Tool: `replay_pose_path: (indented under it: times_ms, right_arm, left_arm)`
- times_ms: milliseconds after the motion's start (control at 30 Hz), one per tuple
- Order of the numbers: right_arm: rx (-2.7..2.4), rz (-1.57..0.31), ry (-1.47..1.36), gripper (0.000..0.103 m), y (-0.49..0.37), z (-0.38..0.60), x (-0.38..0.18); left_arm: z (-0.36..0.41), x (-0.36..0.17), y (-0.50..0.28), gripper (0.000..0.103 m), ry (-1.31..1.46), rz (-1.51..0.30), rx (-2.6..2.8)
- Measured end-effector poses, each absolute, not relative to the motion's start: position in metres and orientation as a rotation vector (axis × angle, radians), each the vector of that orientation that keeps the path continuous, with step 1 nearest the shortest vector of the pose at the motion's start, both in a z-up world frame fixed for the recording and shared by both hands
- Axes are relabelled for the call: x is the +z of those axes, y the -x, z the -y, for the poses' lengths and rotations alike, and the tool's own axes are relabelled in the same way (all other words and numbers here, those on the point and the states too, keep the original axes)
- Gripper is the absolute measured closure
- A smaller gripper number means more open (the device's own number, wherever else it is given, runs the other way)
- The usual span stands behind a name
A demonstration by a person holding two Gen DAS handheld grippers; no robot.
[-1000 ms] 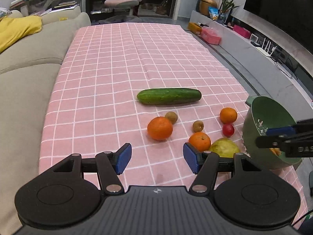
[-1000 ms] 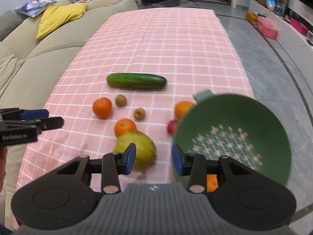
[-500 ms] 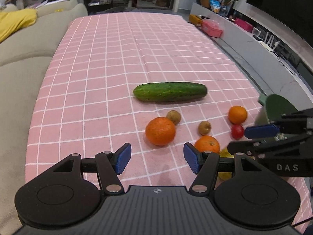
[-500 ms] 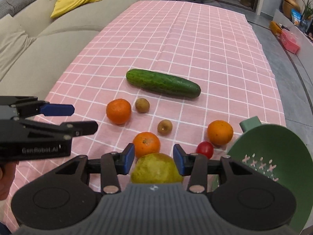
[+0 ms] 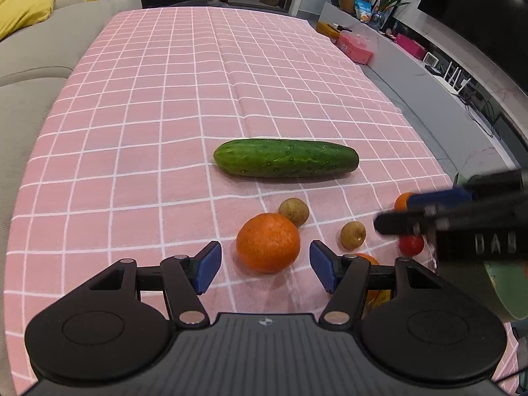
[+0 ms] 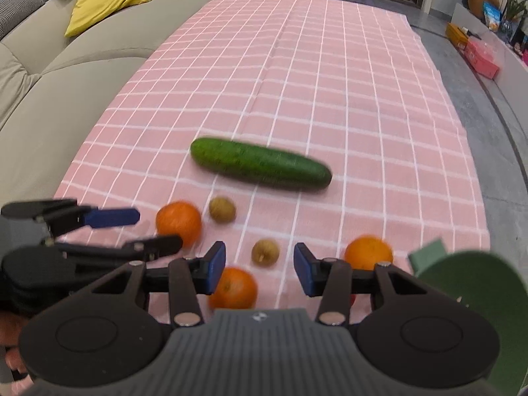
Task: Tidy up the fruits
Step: 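Grasp the cucumber with the right tool while the left tool grasps an orange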
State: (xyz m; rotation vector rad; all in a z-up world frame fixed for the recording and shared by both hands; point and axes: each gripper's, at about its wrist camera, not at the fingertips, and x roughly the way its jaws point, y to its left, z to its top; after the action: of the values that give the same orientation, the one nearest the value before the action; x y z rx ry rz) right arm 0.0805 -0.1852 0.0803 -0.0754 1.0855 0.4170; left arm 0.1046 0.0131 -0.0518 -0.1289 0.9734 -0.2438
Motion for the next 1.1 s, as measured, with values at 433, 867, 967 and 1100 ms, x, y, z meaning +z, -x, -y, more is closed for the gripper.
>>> replay_pose_path:
  times_ms: [433,867,967,1100]
  right_arm:
    - [0.68,-1.035,0.519,0.043,-0.161,0.146,0.072]
    - [0.747,-1.058,0.726,0.043,-0.182,0.115,0.037]
    - [0.761,-1.053,0.764,0.043,-0.179,0.108,0.035]
    - [0.75,-1.062,0.791,0.05,-0.178,0.109,0.025]
  left_arm:
    - [-0.01,-0.075,-0.116,0.036,0.131,-0.983,-0.287]
    - [-0.02,-0.072,-0.12,0.048,0.203,-1.012,-0.287]
    - [-0.02,-0.071,-0.12,0.048,0.204,-1.014,-0.282]
    - [-0.019,-0.068,-0.119,0.049,0.203,-1.008,-0.284]
